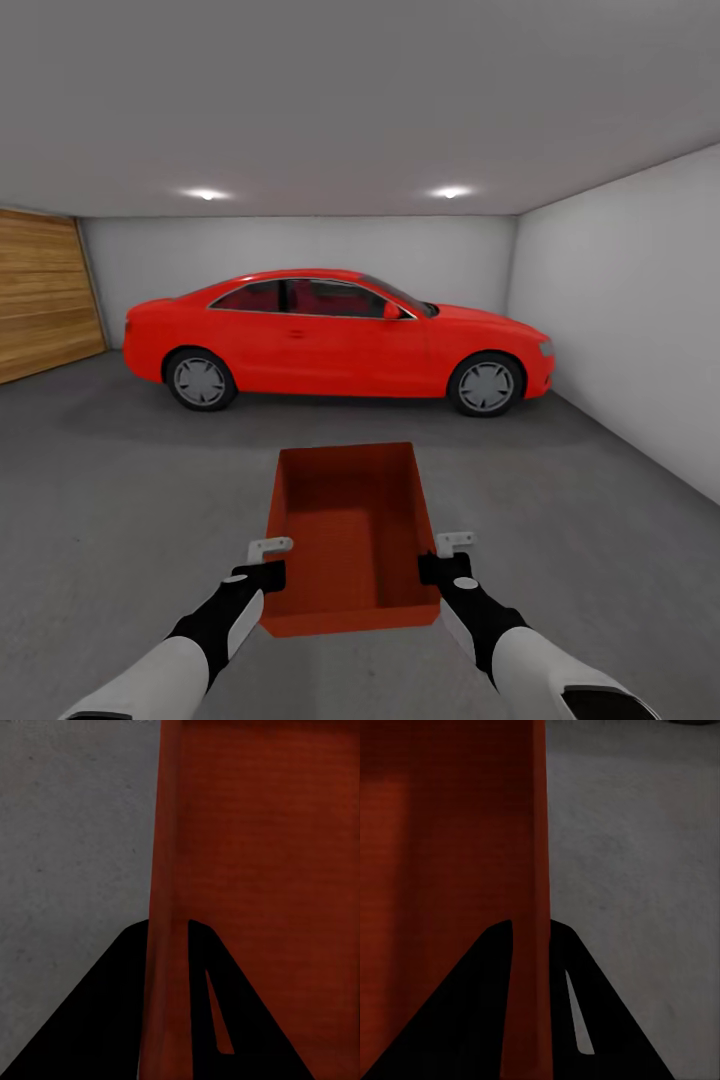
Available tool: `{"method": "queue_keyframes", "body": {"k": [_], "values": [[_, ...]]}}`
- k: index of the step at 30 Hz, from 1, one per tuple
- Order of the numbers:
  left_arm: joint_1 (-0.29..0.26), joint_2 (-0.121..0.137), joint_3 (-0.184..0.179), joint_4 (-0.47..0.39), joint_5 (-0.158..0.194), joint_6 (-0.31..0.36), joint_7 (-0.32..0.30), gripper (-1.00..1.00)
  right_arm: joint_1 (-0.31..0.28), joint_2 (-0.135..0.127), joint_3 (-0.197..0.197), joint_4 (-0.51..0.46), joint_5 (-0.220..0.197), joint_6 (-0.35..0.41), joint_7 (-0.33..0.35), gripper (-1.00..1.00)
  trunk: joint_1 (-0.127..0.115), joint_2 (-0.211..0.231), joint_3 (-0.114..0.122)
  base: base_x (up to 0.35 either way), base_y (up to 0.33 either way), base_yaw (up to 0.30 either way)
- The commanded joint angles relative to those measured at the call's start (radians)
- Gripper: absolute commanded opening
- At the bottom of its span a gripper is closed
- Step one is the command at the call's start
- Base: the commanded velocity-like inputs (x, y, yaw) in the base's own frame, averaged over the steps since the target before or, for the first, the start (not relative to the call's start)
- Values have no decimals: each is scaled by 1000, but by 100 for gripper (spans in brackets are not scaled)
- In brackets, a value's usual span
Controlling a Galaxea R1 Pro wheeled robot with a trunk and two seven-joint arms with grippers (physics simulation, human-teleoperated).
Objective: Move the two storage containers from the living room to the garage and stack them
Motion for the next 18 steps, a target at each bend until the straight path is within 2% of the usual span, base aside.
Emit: {"method": "queue_keyframes", "body": {"k": [1, 7, 18], "values": [[-1, 1, 26, -13, -11, -19, 30, -100, 0, 1, -1, 4, -1, -3, 11, -100, 1, -1, -2, 322, 0, 0], [-1, 1, 26, -13, -11, -19, 30, -100, 0, 1, -1, 4, -1, 0, 11, -100, 1, -1, -2, 321, 0, -17], [-1, 1, 27, -13, -11, -17, 30, -100, 0, 1, -1, 4, -1, 1, 11, -100, 1, -1, -2, 321, 0, -282]]}}
